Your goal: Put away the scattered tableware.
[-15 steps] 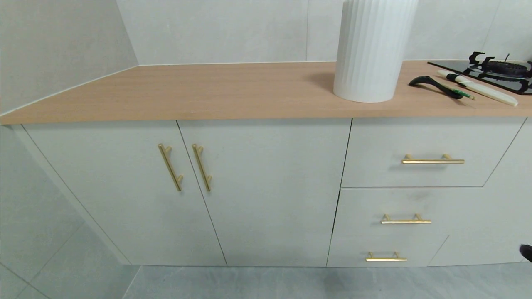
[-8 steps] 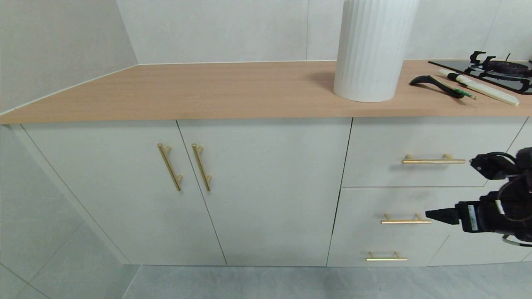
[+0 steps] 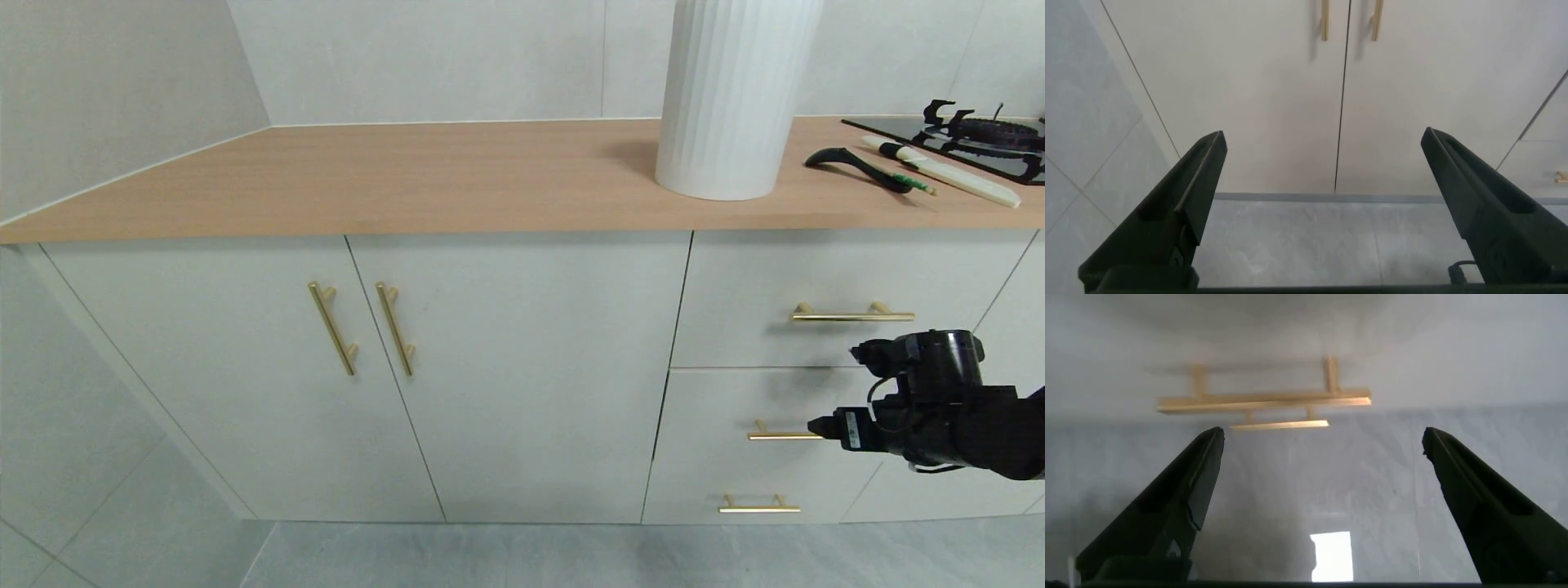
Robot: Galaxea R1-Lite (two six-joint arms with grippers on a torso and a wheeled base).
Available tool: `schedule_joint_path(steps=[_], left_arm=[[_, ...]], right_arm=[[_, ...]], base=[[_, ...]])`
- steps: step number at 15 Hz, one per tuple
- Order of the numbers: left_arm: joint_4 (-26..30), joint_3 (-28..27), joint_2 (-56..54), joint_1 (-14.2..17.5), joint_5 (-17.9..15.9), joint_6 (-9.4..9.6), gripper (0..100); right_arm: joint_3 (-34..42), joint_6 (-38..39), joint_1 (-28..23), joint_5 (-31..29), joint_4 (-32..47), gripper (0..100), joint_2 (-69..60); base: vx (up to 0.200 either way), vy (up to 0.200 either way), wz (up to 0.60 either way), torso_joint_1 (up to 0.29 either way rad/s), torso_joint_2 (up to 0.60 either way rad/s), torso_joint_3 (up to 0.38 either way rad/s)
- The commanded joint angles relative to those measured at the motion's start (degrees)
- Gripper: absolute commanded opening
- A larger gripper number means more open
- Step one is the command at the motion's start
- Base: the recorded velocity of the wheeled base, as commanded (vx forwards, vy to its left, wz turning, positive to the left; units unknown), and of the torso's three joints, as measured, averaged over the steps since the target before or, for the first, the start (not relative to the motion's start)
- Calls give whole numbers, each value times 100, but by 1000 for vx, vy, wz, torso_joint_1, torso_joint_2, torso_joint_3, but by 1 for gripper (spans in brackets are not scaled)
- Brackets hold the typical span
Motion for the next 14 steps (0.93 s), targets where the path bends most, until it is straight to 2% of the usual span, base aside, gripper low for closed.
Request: schedule_joint_path(steps=[1, 5, 8, 14], left_arm=[[-1, -4, 9, 0, 2, 2, 100], [-1, -4, 9, 0, 2, 2, 100], [-1, -4, 9, 0, 2, 2, 100], [-1, -4, 9, 0, 2, 2, 100]], right_arm=[[25, 7, -35, -83, -568, 100, 664], [-1, 33, -18, -215, -1051, 100, 990], [-1, 33, 17, -566, -1684, 100, 1367], [-1, 24, 17, -601, -1702, 100, 1447]], base=[[0, 0, 0, 0, 0, 0], [0, 0, 0, 0, 0, 0], [0, 0, 0, 0, 0, 0], [0, 0, 0, 0, 0, 0]])
